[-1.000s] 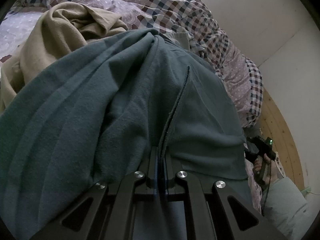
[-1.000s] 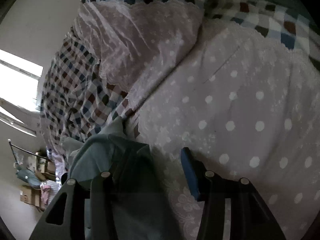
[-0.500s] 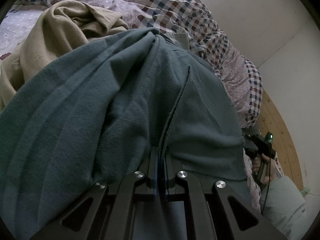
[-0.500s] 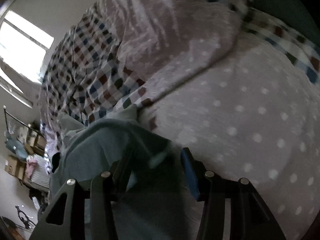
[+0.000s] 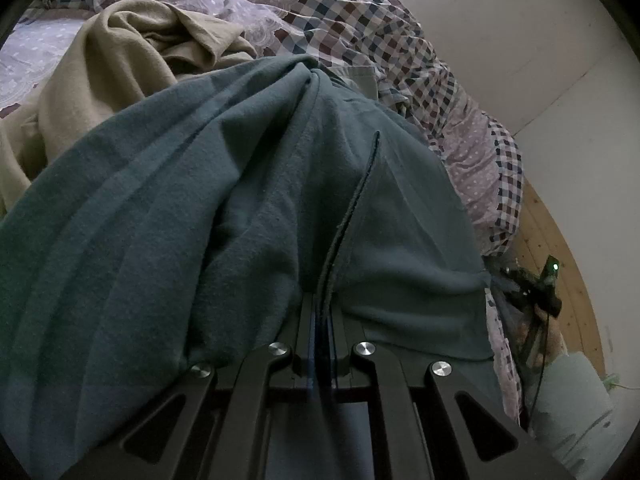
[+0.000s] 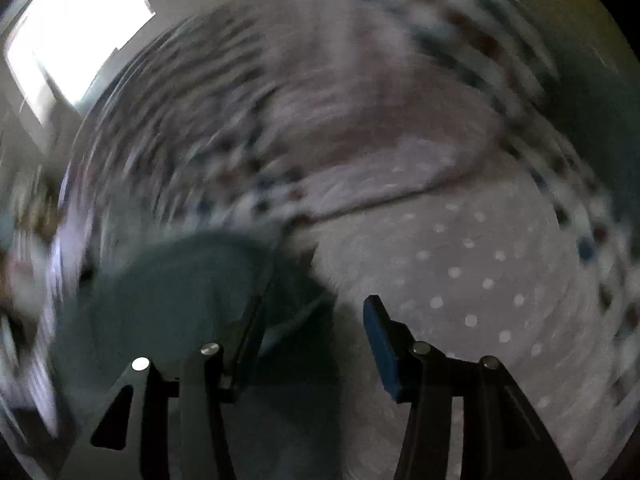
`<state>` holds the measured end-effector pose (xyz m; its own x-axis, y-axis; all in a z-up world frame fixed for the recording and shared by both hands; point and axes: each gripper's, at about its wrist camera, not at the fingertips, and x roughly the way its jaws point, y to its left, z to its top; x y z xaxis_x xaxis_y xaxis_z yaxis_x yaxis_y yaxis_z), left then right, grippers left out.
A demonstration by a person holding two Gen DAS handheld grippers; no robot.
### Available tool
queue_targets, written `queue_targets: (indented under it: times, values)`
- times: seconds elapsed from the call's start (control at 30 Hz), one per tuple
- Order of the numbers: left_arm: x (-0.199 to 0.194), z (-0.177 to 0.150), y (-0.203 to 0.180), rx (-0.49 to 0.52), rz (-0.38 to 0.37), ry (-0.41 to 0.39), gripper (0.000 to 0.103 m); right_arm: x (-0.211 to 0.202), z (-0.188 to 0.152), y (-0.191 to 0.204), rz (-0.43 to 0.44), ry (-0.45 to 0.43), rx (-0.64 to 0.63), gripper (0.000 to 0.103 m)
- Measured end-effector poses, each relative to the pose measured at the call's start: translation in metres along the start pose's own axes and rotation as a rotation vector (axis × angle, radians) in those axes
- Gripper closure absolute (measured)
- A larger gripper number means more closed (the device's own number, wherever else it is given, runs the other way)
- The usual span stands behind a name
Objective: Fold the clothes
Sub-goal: 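Grasp the hoodie edge with the right tool and lift it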
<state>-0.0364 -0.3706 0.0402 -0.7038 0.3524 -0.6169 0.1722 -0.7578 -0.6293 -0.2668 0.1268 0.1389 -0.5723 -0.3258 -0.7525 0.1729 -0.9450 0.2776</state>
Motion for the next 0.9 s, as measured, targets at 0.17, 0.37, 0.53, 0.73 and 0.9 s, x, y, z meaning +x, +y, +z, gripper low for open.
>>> queue_targets:
  times: [0.17,0.37,0.53,0.73,0.9]
  values:
    - [0.0,0.0,-0.001,0.002,0.001,-0.002,0.097,-0.011,-0.025,0.08,0.128,0.068,-0.431,0.053]
    - [-0.001,0.0,-0.001,0.0,0.001,-0.002,0.097,0.006,-0.055,0.156,0.077,0.193,-0.787,0.072]
    - [-0.001,0.001,0.0,-0.003,-0.004,-0.002,0.097,0.013,-0.053,0.201,0.181,0.231,-0.827,0.072]
    - [-0.002,0.001,0.002,-0.008,-0.01,-0.002,0.097,0.04,-0.064,0.276,0.229,0.297,-0.975,0.072]
    - [-0.001,0.0,0.003,-0.013,-0.014,-0.002,0.097,0.066,-0.076,0.302,0.199,0.37,-1.06,0.076]
